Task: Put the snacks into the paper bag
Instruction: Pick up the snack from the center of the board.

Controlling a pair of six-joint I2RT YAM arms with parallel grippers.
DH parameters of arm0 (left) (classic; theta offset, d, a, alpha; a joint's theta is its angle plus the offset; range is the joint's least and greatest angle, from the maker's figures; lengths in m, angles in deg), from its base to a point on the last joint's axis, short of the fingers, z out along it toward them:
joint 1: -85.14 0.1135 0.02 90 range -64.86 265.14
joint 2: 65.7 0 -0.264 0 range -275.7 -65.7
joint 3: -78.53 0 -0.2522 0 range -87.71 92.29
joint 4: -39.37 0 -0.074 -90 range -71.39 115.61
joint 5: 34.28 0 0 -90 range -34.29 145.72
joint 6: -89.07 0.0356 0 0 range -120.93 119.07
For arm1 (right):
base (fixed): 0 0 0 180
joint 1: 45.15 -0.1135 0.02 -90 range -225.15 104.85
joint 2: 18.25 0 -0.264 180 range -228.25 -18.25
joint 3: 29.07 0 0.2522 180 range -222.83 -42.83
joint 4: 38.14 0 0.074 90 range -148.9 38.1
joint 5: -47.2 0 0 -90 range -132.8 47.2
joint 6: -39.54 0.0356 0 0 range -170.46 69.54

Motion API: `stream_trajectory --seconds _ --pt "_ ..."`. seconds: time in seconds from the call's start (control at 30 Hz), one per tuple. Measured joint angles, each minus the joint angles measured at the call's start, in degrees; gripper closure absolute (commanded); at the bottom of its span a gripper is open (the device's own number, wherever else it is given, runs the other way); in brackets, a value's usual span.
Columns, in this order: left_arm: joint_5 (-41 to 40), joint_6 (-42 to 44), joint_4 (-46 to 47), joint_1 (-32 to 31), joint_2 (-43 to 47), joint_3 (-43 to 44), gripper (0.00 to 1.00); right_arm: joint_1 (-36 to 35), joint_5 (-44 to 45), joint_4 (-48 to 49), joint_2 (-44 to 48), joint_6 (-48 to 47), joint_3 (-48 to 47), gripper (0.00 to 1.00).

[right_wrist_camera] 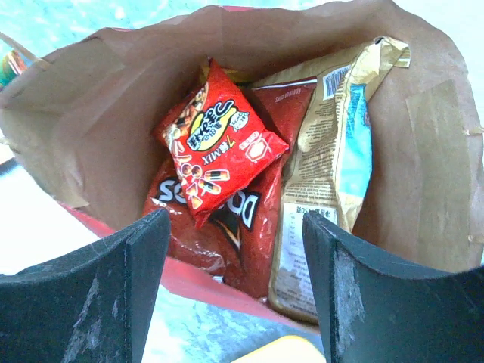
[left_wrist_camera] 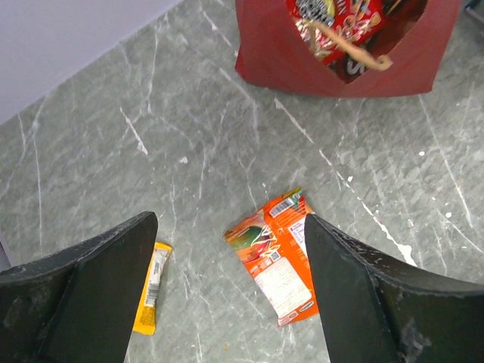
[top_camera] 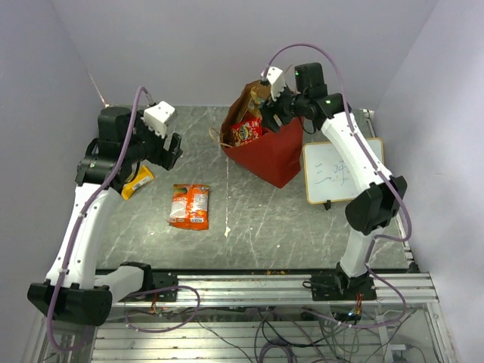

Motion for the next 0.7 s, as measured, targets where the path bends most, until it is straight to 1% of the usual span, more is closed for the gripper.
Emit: stream_trajectory --seconds 0.1,0.2,0.27,0.47,0.6,0.7 --pt "-1.55 -0.13 -0.74 0.26 -2.03 0.00 0.11 0.59 -1.60 2.49 3.67 1.99 5.07 0.30" --pt "-2.10 0.37 -1.07 1.92 -3.98 -0.90 0.12 0.87 -2.49 4.52 8.96 3.23 9.57 0.30" --pt "-2.01 1.33 -1.49 4.07 -5.01 -2.19 0.13 0.87 -3.39 5.84 12.59 4.13 13.18 0.30" --pt "-1.40 5.51 -1.92 14.71 -9.46 -6.67 0.13 0.87 -6.95 9.09 20.92 5.44 20.72 0.28" --pt "-1.51 9.22 -1.81 19.61 -12.72 -9.40 0.12 0.87 -9.84 10.73 23.91 5.66 24.57 0.25" --pt "-1.86 12.00 -1.70 21.55 -16.22 -9.97 0.11 0.85 -12.17 11.23 24.41 5.70 26.29 0.24"
